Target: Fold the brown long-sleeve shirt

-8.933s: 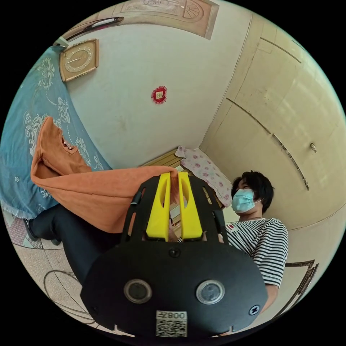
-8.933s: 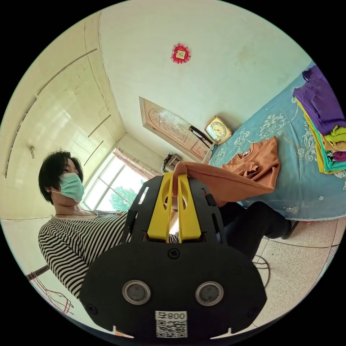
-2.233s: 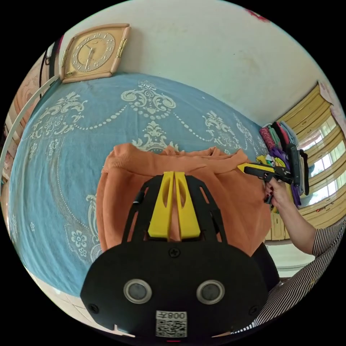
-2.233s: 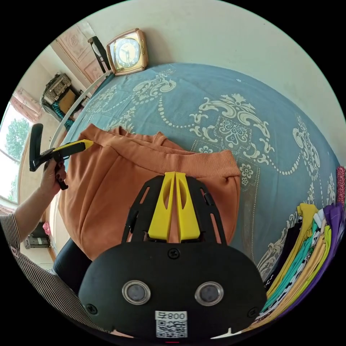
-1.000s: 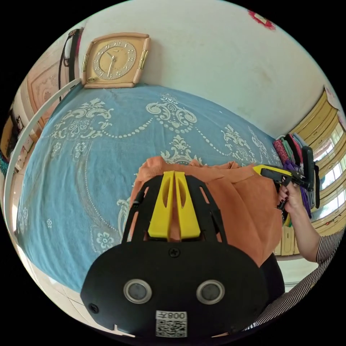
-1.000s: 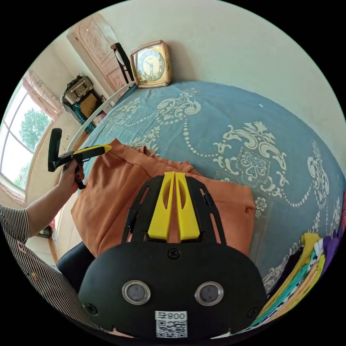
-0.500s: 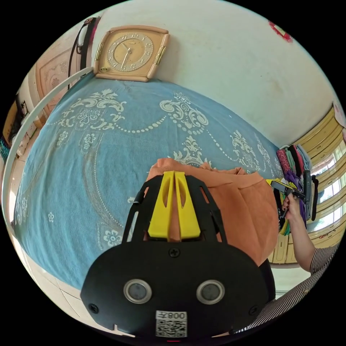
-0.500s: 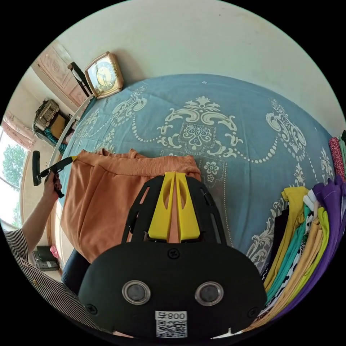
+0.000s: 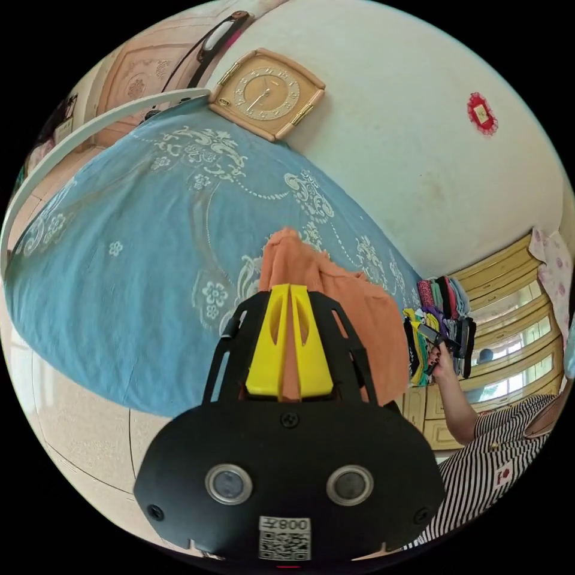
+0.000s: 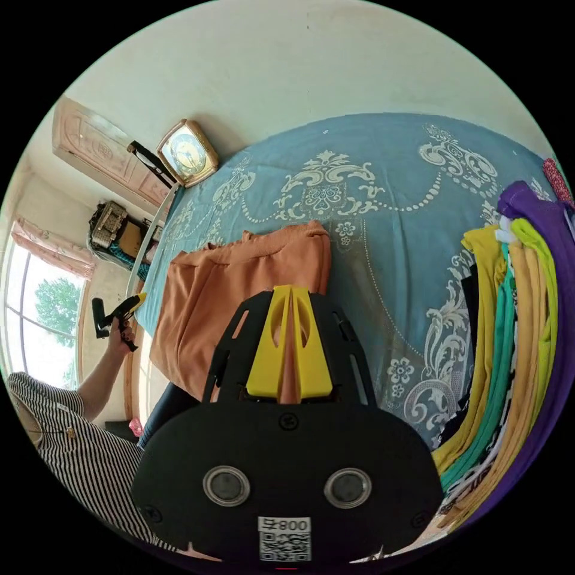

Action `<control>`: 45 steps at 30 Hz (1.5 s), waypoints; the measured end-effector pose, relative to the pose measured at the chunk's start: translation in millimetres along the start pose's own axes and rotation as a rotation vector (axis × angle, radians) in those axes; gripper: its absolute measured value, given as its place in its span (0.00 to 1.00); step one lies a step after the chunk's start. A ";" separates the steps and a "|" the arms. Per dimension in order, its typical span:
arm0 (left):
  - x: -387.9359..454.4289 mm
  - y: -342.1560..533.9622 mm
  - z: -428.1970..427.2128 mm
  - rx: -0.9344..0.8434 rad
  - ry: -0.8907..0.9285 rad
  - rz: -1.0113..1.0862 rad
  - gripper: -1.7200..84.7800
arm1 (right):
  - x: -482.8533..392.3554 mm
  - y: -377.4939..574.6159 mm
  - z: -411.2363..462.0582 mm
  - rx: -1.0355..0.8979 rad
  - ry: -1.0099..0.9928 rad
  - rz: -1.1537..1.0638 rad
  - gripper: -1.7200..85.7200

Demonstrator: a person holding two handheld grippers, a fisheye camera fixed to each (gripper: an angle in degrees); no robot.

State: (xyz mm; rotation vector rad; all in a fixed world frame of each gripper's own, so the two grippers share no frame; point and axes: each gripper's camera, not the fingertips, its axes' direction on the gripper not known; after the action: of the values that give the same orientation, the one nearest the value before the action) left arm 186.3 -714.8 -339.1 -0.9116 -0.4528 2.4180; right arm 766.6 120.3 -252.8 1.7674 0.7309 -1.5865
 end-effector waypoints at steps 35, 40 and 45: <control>74.0 219.3 6.5 -0.239 0.062 -0.028 0.02 | 77.6 405.3 39.1 0.014 -0.428 0.504 0.06; 131.6 228.1 31.0 -0.307 0.106 0.099 0.03 | 90.3 441.3 71.3 0.036 -0.590 0.598 0.09; 194.3 233.2 53.0 -0.355 0.117 0.239 0.03 | 94.8 472.1 84.8 0.051 -0.642 0.632 0.09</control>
State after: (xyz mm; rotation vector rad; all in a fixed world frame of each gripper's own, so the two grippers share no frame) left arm -55.2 -800.6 -510.1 -1.3175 -0.7855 2.5219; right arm 1084.7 -247.2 -306.1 1.2136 -0.1665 -1.5683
